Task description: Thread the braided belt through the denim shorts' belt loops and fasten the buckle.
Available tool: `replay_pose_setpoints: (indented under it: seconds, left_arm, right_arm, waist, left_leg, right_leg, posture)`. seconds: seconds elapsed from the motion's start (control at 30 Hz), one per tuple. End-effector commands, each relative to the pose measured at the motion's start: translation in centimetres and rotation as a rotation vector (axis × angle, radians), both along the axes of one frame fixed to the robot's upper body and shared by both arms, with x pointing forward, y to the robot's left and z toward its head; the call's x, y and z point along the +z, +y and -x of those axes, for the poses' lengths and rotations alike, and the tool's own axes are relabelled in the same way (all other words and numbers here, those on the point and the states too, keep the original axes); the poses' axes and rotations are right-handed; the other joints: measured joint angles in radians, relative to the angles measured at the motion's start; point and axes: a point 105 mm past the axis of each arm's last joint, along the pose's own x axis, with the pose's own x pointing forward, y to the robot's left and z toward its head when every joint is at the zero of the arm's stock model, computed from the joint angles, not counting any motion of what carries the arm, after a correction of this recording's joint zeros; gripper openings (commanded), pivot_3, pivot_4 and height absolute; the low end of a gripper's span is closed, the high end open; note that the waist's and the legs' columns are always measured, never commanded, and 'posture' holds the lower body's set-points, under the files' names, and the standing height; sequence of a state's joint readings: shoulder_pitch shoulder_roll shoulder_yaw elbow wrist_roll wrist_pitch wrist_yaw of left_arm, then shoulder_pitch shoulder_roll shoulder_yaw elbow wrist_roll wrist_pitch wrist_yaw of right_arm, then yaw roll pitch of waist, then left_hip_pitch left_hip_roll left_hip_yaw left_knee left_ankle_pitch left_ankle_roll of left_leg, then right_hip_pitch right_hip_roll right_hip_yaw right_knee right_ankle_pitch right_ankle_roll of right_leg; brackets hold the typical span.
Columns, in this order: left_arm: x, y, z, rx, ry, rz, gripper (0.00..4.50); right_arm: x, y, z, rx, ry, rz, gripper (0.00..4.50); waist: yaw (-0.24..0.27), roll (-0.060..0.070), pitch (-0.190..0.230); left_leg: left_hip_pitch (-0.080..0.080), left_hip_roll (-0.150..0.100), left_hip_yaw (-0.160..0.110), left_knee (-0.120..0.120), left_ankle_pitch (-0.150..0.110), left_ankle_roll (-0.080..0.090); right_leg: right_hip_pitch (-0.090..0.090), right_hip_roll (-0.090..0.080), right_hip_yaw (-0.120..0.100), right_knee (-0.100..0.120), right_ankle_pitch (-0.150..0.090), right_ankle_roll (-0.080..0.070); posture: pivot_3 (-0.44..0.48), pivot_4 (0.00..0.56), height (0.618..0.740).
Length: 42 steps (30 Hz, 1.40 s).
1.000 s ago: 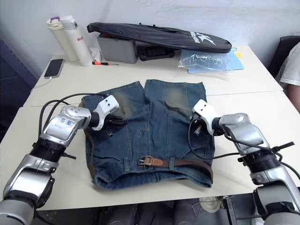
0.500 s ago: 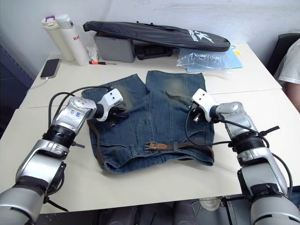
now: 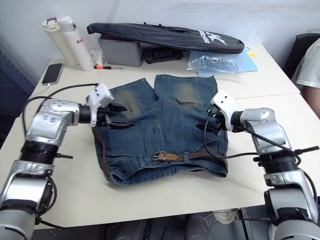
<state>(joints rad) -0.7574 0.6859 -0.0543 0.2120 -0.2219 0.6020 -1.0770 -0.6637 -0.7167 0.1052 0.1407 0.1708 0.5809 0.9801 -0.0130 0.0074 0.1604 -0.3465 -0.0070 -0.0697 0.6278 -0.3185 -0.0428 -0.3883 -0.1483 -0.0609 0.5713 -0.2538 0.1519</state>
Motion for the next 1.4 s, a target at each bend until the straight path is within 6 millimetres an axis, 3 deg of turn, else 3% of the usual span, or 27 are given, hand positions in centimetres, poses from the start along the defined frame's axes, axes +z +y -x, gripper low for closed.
replay_pose_setpoints:
  seconds: [0.03, 0.07, 0.13, 0.37, 0.47, 0.53, 0.6, 0.63, 0.8, 1.0, 1.4]
  left_arm:
    - [1.4, 1.3, 1.7, 0.015, -0.038, 0.066, 4.50]
    - [1.4, 1.8, 1.8, 0.048, -0.029, 0.079, 4.50]
    - [0.9, 4.3, 2.0, 0.194, 0.007, 0.090, 4.50]
    - [-1.9, 11.7, 4.6, 0.612, 0.240, 0.197, 4.50]
    - [-2.6, 13.6, 5.3, 0.767, 0.274, 0.230, 4.50]
    - [-3.1, 14.2, 4.9, 0.864, 0.269, 0.232, 4.50]
    - [-3.2, 14.1, 4.4, 0.921, 0.270, 0.259, 4.50]
    - [-3.1, 13.9, 3.8, 0.951, 0.257, 0.279, 4.50]
    - [-1.9, 11.4, -0.1, 1.049, 0.235, 0.386, 4.50]
    - [-1.4, 9.0, -3.9, 1.140, 0.302, 0.476, 4.50]
    - [-5.6, 6.3, -4.9, 1.214, 0.411, 0.255, 4.50]
  right_arm:
    - [0.9, 1.2, 1.7, 0.061, -0.017, -0.026, 4.46]
    - [0.7, 1.5, 2.0, 0.061, 0.003, -0.047, 4.46]
    - [0.7, 2.8, 2.9, 0.107, 0.024, -0.070, 4.46]
    - [2.1, 6.4, 6.4, 0.334, 0.032, -0.100, 4.46]
    - [2.6, 7.2, 6.9, 0.385, 0.023, -0.110, 4.46]
    - [2.8, 7.6, 6.8, 0.391, 0.008, -0.110, 4.46]
    - [2.7, 7.6, 6.7, 0.367, 0.036, -0.136, 4.46]
    - [2.8, 7.8, 6.7, 0.373, 0.034, -0.138, 4.46]
    - [3.3, 8.4, 6.2, 0.375, 0.005, -0.130, 4.46]
    - [3.6, 8.2, 6.2, 0.350, -0.015, -0.127, 4.46]
    - [3.5, 6.7, 6.3, 0.257, -0.034, -0.121, 4.46]
  waist:
    - [-0.020, 0.003, 0.002]
    - [-0.031, 0.003, 0.002]
    - [-0.044, 0.003, 0.003]
    - [-0.016, 0.004, 0.004]
    - [-0.013, 0.003, 0.005]
    - [-0.022, 0.002, 0.005]
    - [-0.019, 0.002, 0.005]
    - [-0.009, 0.000, 0.006]
    - [0.029, -0.007, 0.009]
    - [0.025, -0.010, 0.009]
    - [0.015, -0.012, 0.010]
  left_leg:
    - [0.000, -0.002, -0.005, -0.001, 0.001, 0.000]
    - [0.002, -0.011, -0.025, 0.000, 0.004, 0.001]
    - [-0.003, -0.022, -0.046, -0.003, 0.014, 0.000]
    - [-0.004, -0.019, -0.046, -0.002, 0.017, -0.003]
    - [-0.004, -0.018, -0.046, -0.001, 0.016, -0.004]
    - [-0.006, -0.033, -0.072, -0.007, 0.020, 0.004]
    - [-0.007, -0.050, -0.100, -0.014, 0.030, 0.003]
    - [-0.008, -0.051, -0.104, -0.015, 0.037, -0.006]
    - [-0.009, -0.050, -0.098, -0.014, 0.040, -0.012]
    - [-0.008, -0.050, -0.085, -0.014, 0.038, -0.010]
    - [-0.008, -0.049, -0.070, -0.014, 0.037, -0.009]
  right_leg:
    - [0.003, -0.002, -0.004, 0.000, -0.001, 0.001]
    - [0.013, -0.011, -0.022, 0.000, -0.004, 0.004]
    - [0.017, -0.024, -0.042, 0.000, -0.006, 0.007]
    - [0.011, -0.022, -0.040, 0.004, -0.007, 0.003]
    - [0.011, -0.021, -0.040, 0.004, -0.007, 0.003]
    - [0.023, -0.031, -0.054, 0.005, -0.014, 0.009]
    - [0.035, -0.038, -0.054, 0.006, -0.025, 0.020]
    - [0.033, -0.036, -0.045, 0.009, -0.027, 0.021]
    - [0.027, -0.034, -0.038, 0.013, -0.027, 0.013]
    - [0.023, -0.033, -0.023, 0.013, -0.025, 0.015]
    - [0.014, -0.032, -0.010, 0.013, -0.023, 0.017]
  posture:
    - [0.000, 0.150, 0.740]
    - [0.000, 0.150, 0.740]
    - [0.000, 0.150, 0.740]
    - [0.000, 0.150, 0.740]
    - [0.000, 0.150, 0.740]
    - [0.000, 0.150, 0.740]
    - [0.000, 0.150, 0.740]
    - [0.000, 0.150, 0.740]
    - [0.000, 0.150, 0.740]
    - [0.000, 0.150, 0.740]
    - [0.000, 0.150, 0.740]
